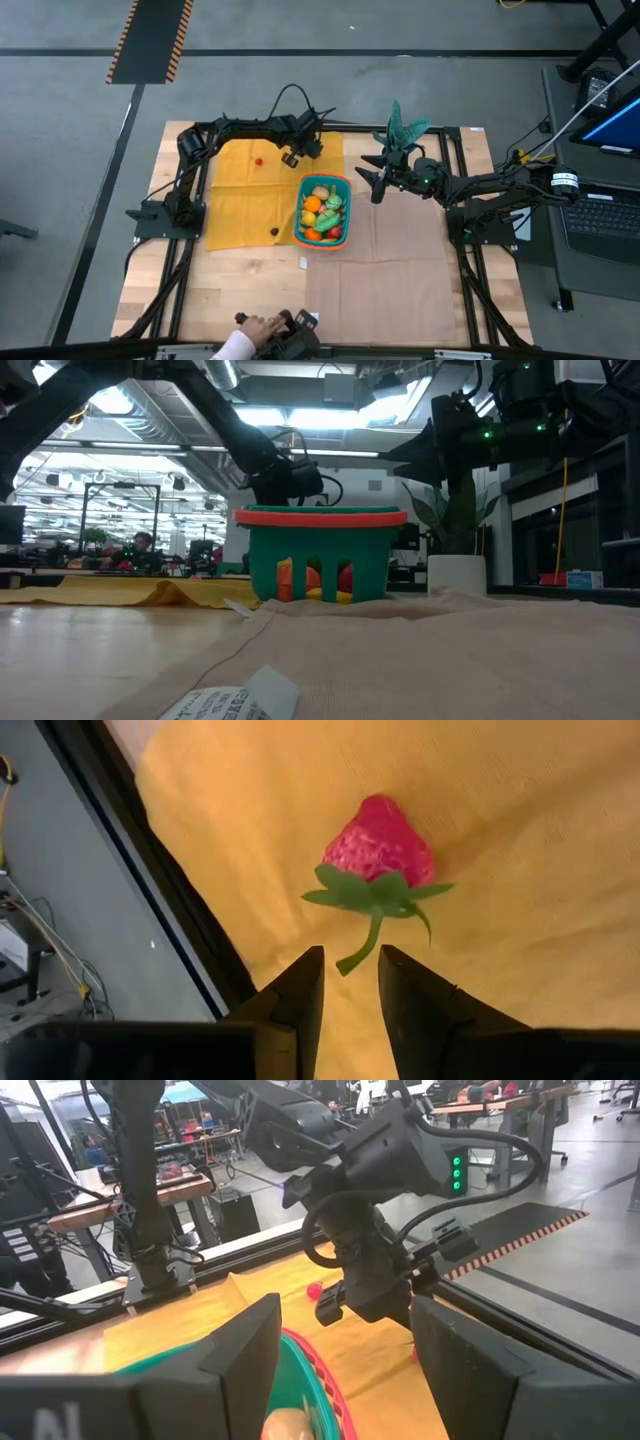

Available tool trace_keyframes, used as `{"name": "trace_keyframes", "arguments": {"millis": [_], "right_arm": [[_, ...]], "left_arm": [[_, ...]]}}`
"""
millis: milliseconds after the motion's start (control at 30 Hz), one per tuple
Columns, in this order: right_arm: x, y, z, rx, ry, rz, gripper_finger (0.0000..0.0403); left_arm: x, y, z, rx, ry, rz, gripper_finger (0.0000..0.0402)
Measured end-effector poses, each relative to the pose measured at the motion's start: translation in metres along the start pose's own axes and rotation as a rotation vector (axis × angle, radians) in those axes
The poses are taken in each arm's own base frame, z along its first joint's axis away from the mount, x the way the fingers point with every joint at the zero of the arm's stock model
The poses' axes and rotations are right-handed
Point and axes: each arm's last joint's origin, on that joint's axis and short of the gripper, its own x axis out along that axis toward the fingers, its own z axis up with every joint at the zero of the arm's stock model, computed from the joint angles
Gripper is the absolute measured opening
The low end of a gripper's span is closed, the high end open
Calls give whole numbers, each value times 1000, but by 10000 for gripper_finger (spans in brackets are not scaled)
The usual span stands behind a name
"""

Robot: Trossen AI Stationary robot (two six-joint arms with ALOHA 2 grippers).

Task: Pick and placing Produce into tupperware
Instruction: Put the strawberry into the basket

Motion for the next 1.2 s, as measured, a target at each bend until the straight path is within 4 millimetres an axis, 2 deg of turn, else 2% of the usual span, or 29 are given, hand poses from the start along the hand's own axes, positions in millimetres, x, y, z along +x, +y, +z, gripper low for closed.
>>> {"name": "trace_keyframes", "arguments": {"millis": [333, 633, 900, 1200], "right_arm": [[0, 0, -1, -3, 7, -1, 225], [0, 0, -1, 1, 7, -1, 225], [0, 0, -1, 0, 6, -1, 225], [0, 0, -1, -1, 6, -1, 225]], "left_arm": [[-2, -4, 11, 10, -10, 1, 73], [-2, -4, 11, -15, -10, 0, 58], [-2, -5, 10, -21, -2, -7, 7], [-6, -2, 5, -68, 67, 17, 4]]}}
